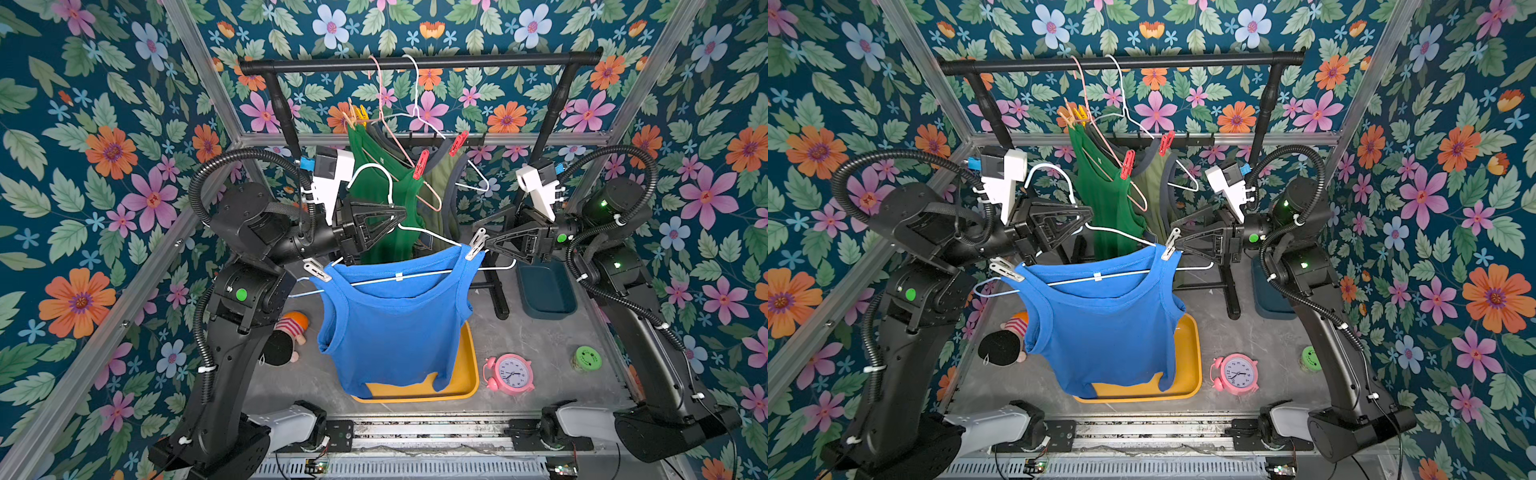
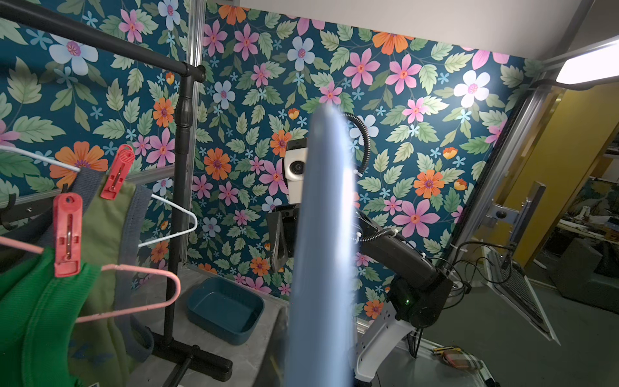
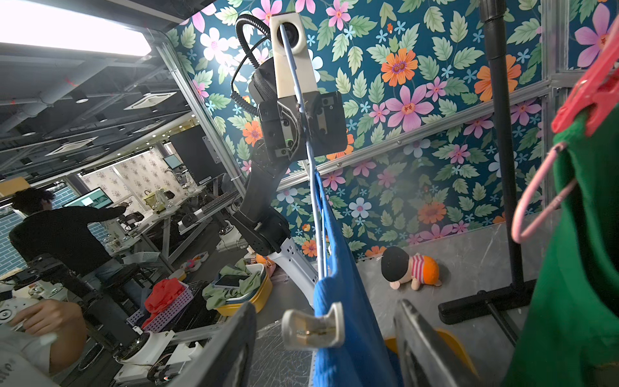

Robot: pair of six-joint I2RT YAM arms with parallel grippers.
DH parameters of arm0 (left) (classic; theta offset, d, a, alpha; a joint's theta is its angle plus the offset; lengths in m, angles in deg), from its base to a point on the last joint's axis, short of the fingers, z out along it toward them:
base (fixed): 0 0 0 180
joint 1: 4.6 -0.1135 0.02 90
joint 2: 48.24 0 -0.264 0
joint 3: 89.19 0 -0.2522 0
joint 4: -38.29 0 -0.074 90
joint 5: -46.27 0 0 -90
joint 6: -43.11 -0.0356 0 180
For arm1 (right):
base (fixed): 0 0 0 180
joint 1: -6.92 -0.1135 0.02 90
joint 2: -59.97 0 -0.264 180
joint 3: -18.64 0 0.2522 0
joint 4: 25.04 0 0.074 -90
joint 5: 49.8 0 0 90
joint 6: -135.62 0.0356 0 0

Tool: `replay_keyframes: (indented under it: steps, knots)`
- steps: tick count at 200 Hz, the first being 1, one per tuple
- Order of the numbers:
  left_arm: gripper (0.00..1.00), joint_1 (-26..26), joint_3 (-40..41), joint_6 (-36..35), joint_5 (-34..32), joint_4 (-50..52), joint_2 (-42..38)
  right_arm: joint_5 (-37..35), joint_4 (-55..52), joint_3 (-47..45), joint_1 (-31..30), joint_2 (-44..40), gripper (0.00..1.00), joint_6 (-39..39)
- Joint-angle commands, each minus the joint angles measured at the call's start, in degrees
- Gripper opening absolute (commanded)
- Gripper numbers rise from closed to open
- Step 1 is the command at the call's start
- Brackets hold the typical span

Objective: Remove the clothespins securing tank tops to the hanger
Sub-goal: Remove the clothespin from the hanger.

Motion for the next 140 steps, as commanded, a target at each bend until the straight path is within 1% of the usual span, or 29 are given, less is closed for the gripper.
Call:
replay_keyframes:
  steps: [1, 16, 45, 92, 109, 132, 140]
  knots:
    - [0.0, -0.04, 0.15, 0.68, -0.2, -3.5, -0.16, 0.89, 2.46, 0.65, -0.52, 0.21, 0.63, 1.04]
    - [0.0, -0.06, 0.4, 0.97, -0.07, -3.86, -0.3, 1.06, 2.45, 1.39, -0.94, 0.97, 0.62, 1.25]
    - [0.0, -0.02, 0.56, 1.9, 1.2, -4.81, -0.12, 1.06, 4.88, 1.8, -1.38, 1.99, 0.53, 2.98]
    - [0.0, -0.07, 0.9, 1.71, 1.03, -5.28, -0.65, 1.24, 4.87, 1.98, -1.6, 2.17, 0.5, 3.29]
    - [0.0, -0.06, 0.93, 1.61, 1.06, -5.28, -0.52, 1.07, 4.91, 1.95, -1.62, 2.03, 0.44, 3.38]
    - [0.0, -0.06, 1.11, 1.61, 1.01, -5.28, -0.65, 0.8, 4.99, 2.06, -1.61, 1.68, 0.43, 3.31]
    - [0.0, -0.06, 1.15, 1.52, 0.9, -5.28, -0.73, 0.8, 5.0, 1.99, -1.63, 1.57, 0.41, 3.36]
